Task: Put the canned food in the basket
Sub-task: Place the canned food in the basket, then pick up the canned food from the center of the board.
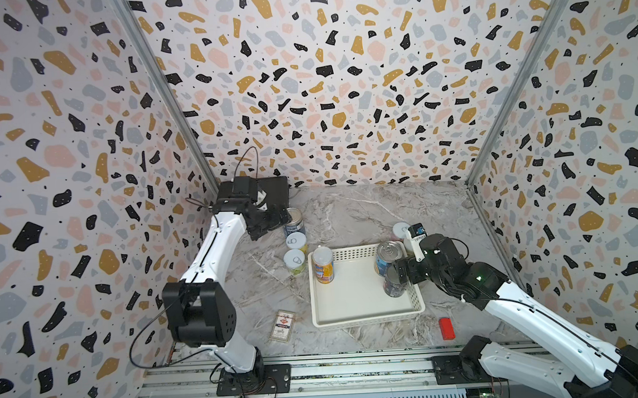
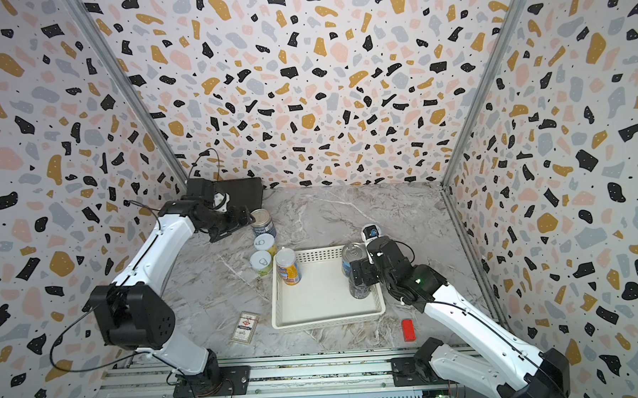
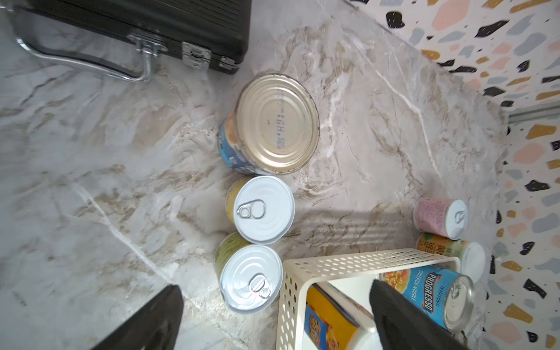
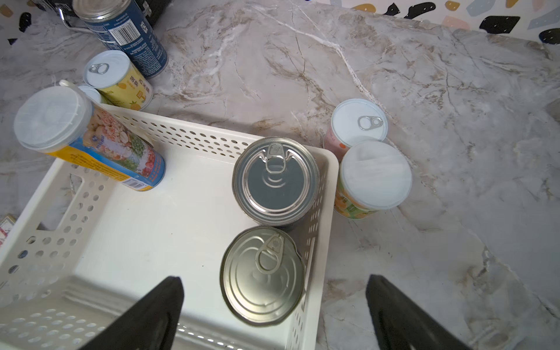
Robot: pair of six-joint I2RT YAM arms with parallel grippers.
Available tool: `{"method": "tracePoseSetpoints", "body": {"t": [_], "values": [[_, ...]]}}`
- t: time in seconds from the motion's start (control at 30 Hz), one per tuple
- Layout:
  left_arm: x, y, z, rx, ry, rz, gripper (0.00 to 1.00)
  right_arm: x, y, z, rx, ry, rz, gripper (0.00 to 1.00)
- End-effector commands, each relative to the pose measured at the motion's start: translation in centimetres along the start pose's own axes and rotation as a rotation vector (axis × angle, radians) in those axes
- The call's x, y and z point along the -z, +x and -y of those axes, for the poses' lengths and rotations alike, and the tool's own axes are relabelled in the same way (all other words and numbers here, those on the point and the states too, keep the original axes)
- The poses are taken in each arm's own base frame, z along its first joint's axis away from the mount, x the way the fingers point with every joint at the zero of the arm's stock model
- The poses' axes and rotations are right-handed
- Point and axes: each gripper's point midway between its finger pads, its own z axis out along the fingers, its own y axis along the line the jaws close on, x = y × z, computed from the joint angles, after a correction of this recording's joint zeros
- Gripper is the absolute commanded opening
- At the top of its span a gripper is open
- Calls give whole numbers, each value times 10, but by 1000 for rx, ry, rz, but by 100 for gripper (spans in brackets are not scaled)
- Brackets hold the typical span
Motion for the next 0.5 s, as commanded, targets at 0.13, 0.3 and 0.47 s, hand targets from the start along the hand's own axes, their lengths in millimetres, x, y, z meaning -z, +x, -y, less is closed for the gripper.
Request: {"method": "tracePoseSetpoints", "body": {"t": [0.13,0.3,0.47], "values": [[-20,-28,-16,-124,-220,-31,100,7,1,-5,-16,-31,-12,100],[-36,-32,-12,-150,-206,-54,100,14,-1,-4,-21,-38,12,100],[-47,-30,2,-215,-198,-73,100,16,-1,-5,-22,-45,11,100]]}}
